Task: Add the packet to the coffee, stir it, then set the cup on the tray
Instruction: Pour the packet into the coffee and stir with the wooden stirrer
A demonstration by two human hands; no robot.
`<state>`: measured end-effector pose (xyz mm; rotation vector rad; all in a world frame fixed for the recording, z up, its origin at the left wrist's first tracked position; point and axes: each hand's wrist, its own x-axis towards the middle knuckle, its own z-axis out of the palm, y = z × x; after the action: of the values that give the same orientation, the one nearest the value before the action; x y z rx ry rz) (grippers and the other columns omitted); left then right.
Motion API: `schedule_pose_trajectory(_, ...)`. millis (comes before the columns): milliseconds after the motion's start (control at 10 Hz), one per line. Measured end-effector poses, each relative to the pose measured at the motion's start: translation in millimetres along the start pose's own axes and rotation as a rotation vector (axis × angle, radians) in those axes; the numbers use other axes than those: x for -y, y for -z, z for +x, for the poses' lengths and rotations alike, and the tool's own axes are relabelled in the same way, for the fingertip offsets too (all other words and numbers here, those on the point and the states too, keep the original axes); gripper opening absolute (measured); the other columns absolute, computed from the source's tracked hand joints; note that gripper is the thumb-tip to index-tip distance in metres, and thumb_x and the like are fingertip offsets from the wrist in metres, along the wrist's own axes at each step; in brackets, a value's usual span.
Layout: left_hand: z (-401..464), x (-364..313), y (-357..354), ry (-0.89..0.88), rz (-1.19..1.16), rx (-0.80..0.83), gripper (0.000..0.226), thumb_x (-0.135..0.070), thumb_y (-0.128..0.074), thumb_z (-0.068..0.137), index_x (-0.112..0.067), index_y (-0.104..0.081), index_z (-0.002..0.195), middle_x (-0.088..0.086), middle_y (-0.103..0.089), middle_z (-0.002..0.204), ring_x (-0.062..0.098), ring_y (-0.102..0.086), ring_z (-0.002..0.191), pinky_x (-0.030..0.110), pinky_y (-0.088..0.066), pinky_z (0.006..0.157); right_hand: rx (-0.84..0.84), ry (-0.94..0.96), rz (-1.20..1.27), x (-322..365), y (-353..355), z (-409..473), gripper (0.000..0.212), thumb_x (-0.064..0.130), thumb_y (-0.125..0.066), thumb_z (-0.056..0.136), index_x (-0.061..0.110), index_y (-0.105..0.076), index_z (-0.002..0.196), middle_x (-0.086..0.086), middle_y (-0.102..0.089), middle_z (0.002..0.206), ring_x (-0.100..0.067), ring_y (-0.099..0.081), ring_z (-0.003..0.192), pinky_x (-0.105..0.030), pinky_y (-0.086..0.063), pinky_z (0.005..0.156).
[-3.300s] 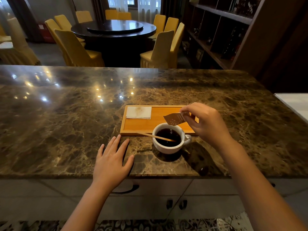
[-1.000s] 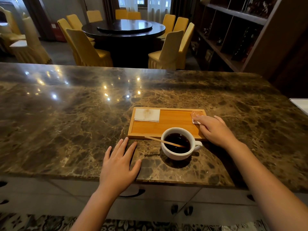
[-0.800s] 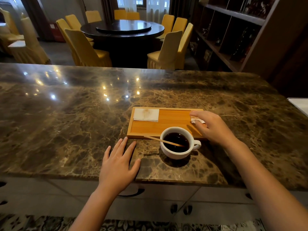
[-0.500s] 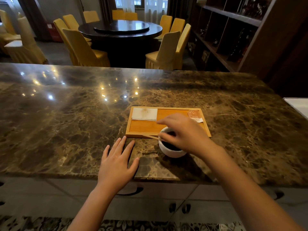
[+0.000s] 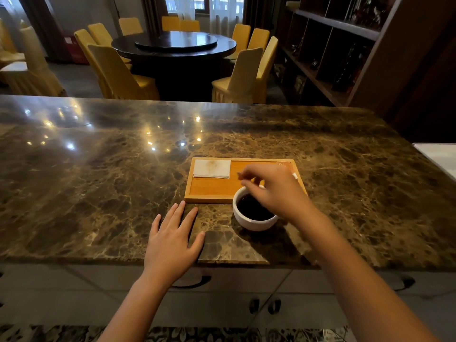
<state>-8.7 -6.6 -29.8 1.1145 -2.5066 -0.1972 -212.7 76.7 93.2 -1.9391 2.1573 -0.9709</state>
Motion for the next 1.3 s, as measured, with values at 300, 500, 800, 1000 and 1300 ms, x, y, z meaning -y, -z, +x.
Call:
schedule_pose_trajectory(300, -1, 2, -1, -0.003, 0.013, 0.003, 0.063, -0.057, -0.025, 0.084, -0.024, -0.039, 0.136, 0.009, -0.033, 0.146, 0.02, -0.021, 0.135, 0.049, -0.017, 0.108, -0.115, -0.256, 0.172, -38, 47, -34, 0.006, 0.01, -0.065, 0.083, 0.015, -0.066, 0.082, 0.002, -0.07, 0.078, -0.006, -0.065, 0.073, -0.02, -0.051, 0.068)
schedule_pose_trajectory(500, 0, 1, 0, -0.007, 0.017, -0.002, 0.063, -0.056, -0.026, 0.084, -0.022, -0.041, 0.135, 0.01, -0.035, 0.144, 0.021, -0.023, 0.134, 0.05, -0.018, 0.107, -0.084, -0.345, 0.521, -36, 31, -58, 0.014, 0.002, -0.061, 0.084, 0.013, -0.07, 0.087, -0.004, -0.072, 0.084, -0.009, -0.07, 0.075, -0.018, -0.056, 0.063)
schedule_pose_trajectory(800, 0, 1, 0, -0.008, 0.025, 0.005, 0.064, -0.057, -0.025, 0.084, -0.022, -0.041, 0.135, 0.01, -0.034, 0.145, 0.021, -0.023, 0.135, 0.05, -0.018, 0.108, -0.373, -0.136, 0.213, -38, -7, -70, 0.01, 0.012, -0.053, 0.09, 0.014, -0.062, 0.09, 0.005, -0.063, 0.081, -0.007, -0.059, 0.076, -0.015, -0.047, 0.062)
schedule_pose_trajectory(1000, 0, 1, 0, -0.004, 0.026, 0.006, 0.064, -0.056, -0.026, 0.084, -0.022, -0.041, 0.135, 0.01, -0.034, 0.145, 0.021, -0.023, 0.135, 0.05, -0.018, 0.108, -0.319, -0.115, 0.163, -33, -3, -74, 0.011, 0.012, -0.042, 0.09, 0.012, -0.052, 0.088, -0.005, -0.058, 0.079, -0.016, -0.056, 0.07, -0.014, -0.043, 0.059)
schedule_pose_trajectory(1300, 0, 1, -1, -0.003, 0.026, 0.005, 0.063, -0.057, -0.025, 0.084, -0.022, -0.04, 0.135, 0.01, -0.034, 0.145, 0.021, -0.022, 0.135, 0.05, -0.017, 0.108, -0.343, -0.275, 0.59, -27, -15, -76, 0.012, 0.007, -0.052, 0.091, 0.012, -0.063, 0.091, 0.0, -0.068, 0.088, -0.012, -0.07, 0.084, -0.029, -0.06, 0.066)
